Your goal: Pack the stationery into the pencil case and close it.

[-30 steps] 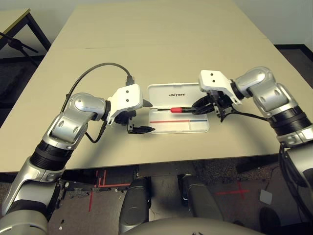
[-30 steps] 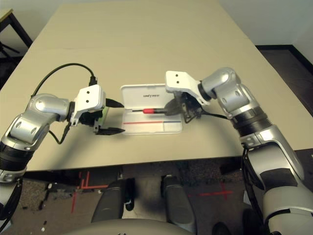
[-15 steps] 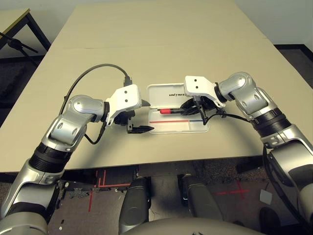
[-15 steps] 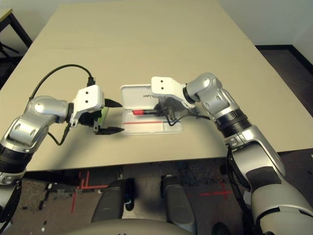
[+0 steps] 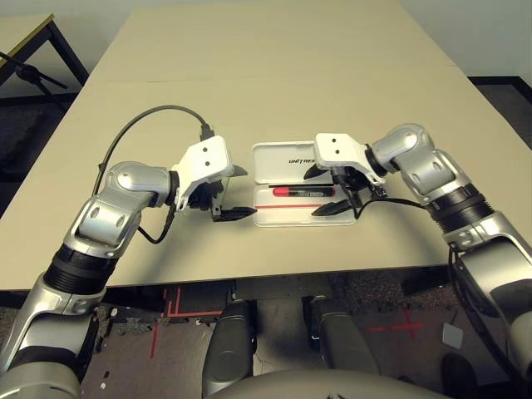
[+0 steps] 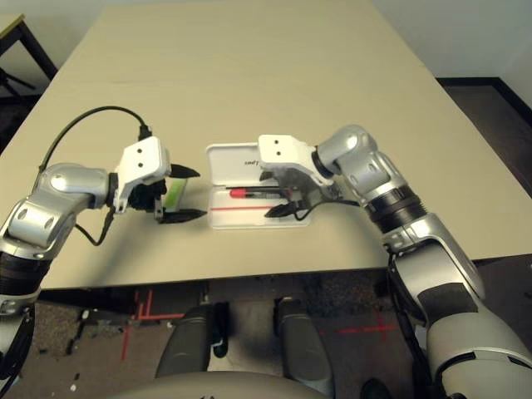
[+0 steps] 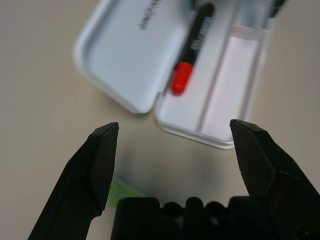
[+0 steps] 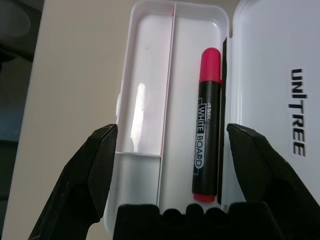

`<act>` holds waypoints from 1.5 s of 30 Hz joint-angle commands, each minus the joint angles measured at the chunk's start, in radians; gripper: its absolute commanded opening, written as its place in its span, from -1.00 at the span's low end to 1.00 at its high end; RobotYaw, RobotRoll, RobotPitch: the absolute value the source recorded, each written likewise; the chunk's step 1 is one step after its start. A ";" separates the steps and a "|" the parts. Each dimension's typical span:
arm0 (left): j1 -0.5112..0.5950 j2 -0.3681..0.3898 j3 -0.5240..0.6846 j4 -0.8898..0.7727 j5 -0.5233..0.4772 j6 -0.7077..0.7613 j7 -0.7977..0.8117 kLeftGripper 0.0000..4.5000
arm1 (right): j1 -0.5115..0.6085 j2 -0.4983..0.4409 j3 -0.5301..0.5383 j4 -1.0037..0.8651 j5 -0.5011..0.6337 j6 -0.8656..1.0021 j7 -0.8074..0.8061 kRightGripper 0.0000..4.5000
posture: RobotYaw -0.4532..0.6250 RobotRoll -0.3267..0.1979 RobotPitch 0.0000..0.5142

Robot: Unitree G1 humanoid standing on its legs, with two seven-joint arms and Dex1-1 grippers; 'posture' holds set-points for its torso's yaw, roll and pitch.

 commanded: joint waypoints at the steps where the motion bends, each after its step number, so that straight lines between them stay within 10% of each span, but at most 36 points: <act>1: -0.014 -0.043 0.045 0.018 -0.010 0.111 0.115 1.00 | 0.034 -0.052 -0.044 -0.010 0.044 -0.055 0.045 0.98 | -0.03 0.25 -0.48; 10: -0.103 -0.167 0.100 0.023 -0.033 0.412 0.355 1.00 | 0.051 -0.197 -0.079 0.054 0.160 -0.080 0.111 0.98 | -0.04 0.25 -0.47; 24: -0.110 -0.238 0.060 0.074 0.021 0.624 0.582 1.00 | 0.104 -0.450 -0.049 -0.016 0.659 -0.027 0.111 0.98 | -0.10 0.25 -0.47; 36: -0.089 -0.236 -0.042 0.134 0.064 0.634 0.638 1.00 | 0.123 -0.457 -0.056 -0.011 0.677 -0.040 0.111 0.98 | -0.14 0.25 -0.47; 45: -0.082 -0.204 -0.075 0.173 0.060 0.618 0.591 -0.43 | 0.123 -0.460 -0.048 -0.006 0.685 -0.070 0.111 1.00 | -0.14 0.25 -0.47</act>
